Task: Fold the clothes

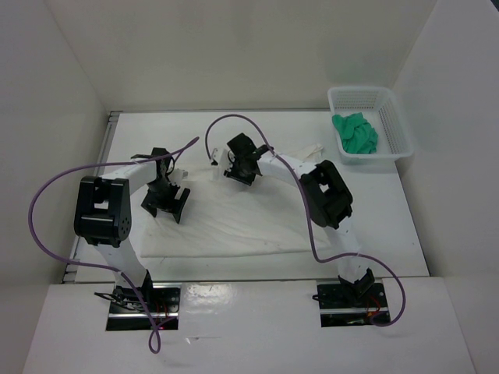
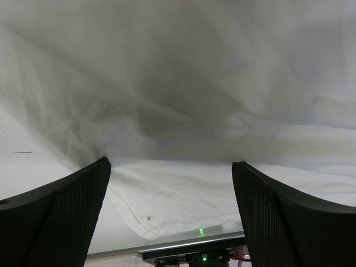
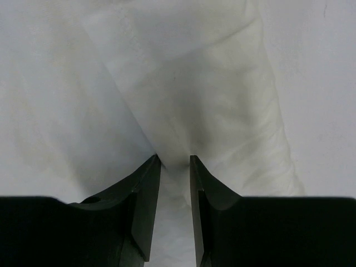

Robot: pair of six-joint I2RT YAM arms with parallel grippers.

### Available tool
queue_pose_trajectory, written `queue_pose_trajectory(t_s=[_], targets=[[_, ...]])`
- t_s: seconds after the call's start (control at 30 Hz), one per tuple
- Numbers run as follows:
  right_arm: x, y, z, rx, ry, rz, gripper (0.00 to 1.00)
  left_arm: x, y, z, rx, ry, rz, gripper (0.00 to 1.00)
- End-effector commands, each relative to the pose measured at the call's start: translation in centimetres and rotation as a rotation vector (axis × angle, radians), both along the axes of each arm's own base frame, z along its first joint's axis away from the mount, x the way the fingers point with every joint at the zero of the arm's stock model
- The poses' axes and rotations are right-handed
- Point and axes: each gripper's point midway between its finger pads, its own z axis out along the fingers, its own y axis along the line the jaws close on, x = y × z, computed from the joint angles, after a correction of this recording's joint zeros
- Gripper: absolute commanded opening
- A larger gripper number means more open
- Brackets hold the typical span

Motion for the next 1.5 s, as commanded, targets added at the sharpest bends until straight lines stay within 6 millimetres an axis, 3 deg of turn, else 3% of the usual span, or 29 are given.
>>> queue_pose_trajectory(t_s=[0.0,0.3,0.57,0.87,1.1,1.13,1.2,1.23,1.3,1.33,1.37,1.4,1.43,1.47], targets=[[0.4,0.9,-0.6,0.002,0.000,0.011,0.35,-0.7,0.5,-1.7,0.002,0.038,0.014,0.96],[1.7,0.6,0.2,-0.006,-0.030,-0.014,0.23,-0.7,0.3,-1.7,-0.007,0.038,0.014,0.96],[4.5,-0.6,2.7,0.008,-0.086,-0.060,0.22,-0.7,0.2,-1.7,-0.017,0.038,0.005,0.96],[7.5,-2.3,4.0,0.025,-0.099,-0.112,0.08,-0.7,0.0,-1.6,-0.026,0.038,0.004,0.96],[8.9,-1.3,3.8,0.031,-0.108,-0.112,0.03,-0.7,-0.1,-1.6,-0.035,0.038,-0.005,0.96],[9.3,-1.0,4.5,0.040,-0.120,-0.112,0.03,-0.7,-0.1,-1.6,-0.035,0.038,-0.005,0.96],[9.6,-0.9,3.7,0.034,-0.104,-0.120,0.03,-0.9,-0.3,-1.6,-0.044,0.047,-0.005,0.96],[10.2,-0.4,4.7,0.051,-0.126,-0.120,0.03,-0.9,-0.3,-1.6,-0.044,0.047,-0.005,0.96],[10.3,-0.1,3.6,0.045,-0.096,-0.122,0.03,-0.9,-0.3,-1.6,-0.044,0.047,-0.005,0.96],[11.2,0.4,5.0,0.067,-0.127,-0.122,0.02,-0.9,-0.3,-1.6,-0.044,0.047,-0.005,0.96],[11.1,0.4,4.9,0.059,-0.115,-0.122,0.02,-0.9,-0.3,-1.6,-0.044,0.047,-0.005,0.96],[11.2,0.5,3.1,0.045,-0.087,-0.129,0.02,-0.9,-0.3,-1.6,-0.044,0.047,-0.005,0.96],[12.4,1.3,5.6,0.084,-0.139,-0.130,0.02,-0.9,-0.4,-1.6,-0.053,0.047,-0.005,0.96],[11.6,0.8,1.9,0.030,-0.059,-0.137,0.02,-0.9,-0.4,-1.6,-0.053,0.047,-0.005,0.96]])
